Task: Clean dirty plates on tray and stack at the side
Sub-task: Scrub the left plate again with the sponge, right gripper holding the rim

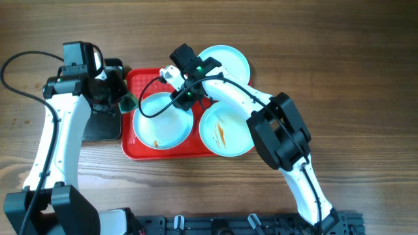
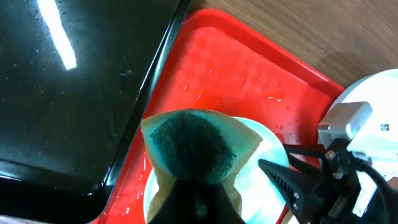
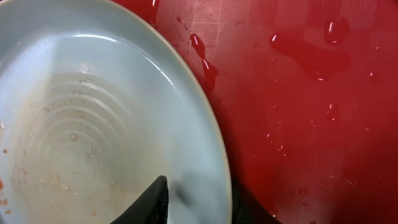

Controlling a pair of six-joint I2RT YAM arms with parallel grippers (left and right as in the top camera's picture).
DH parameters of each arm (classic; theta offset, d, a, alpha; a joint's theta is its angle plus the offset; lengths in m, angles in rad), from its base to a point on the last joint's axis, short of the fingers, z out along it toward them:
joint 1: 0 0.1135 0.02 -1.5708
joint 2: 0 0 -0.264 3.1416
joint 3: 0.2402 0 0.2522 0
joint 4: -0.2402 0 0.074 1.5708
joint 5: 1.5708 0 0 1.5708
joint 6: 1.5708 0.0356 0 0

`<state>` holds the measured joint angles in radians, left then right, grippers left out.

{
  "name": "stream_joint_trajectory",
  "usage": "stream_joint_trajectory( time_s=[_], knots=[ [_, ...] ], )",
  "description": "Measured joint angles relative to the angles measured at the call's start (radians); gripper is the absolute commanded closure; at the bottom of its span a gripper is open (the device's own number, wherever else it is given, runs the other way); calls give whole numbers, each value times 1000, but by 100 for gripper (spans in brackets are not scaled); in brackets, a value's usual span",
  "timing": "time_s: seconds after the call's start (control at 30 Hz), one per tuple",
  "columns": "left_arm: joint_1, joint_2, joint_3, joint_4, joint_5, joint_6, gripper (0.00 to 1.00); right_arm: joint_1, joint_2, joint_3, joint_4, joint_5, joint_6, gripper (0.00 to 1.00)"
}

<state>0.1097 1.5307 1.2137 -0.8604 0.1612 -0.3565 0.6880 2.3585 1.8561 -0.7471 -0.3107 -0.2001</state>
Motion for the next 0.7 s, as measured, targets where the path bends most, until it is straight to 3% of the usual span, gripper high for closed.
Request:
stream_joint_trajectory(
  time_s=[0.03, 0.17, 0.33, 0.37, 0.5, 0.57, 0.63, 0.7],
  knots=[
    [0, 0, 0, -5, 0, 0, 96, 0, 0, 0, 2, 2, 9, 96],
    [0, 0, 0, -9, 0, 0, 96, -2, 0, 0, 2, 9, 91, 96],
    [0, 0, 0, -9, 0, 0, 96, -27, 0, 19, -106, 73, 568, 96],
    [0, 0, 0, -9, 0, 0, 96, -37, 0, 21, -113, 79, 668, 92],
    [0, 0, 0, -7, 0, 0, 96, -48, -1, 24, -119, 93, 764, 54],
    [0, 0, 0, -5, 0, 0, 96, -50, -3, 26, -93, 95, 752, 50],
    [0, 0, 0, -4, 0, 0, 96, -52, -4, 25, -47, 100, 698, 53],
    [0, 0, -1, -4, 0, 0, 96, -53, -4, 25, -21, 103, 652, 73]
  ],
)
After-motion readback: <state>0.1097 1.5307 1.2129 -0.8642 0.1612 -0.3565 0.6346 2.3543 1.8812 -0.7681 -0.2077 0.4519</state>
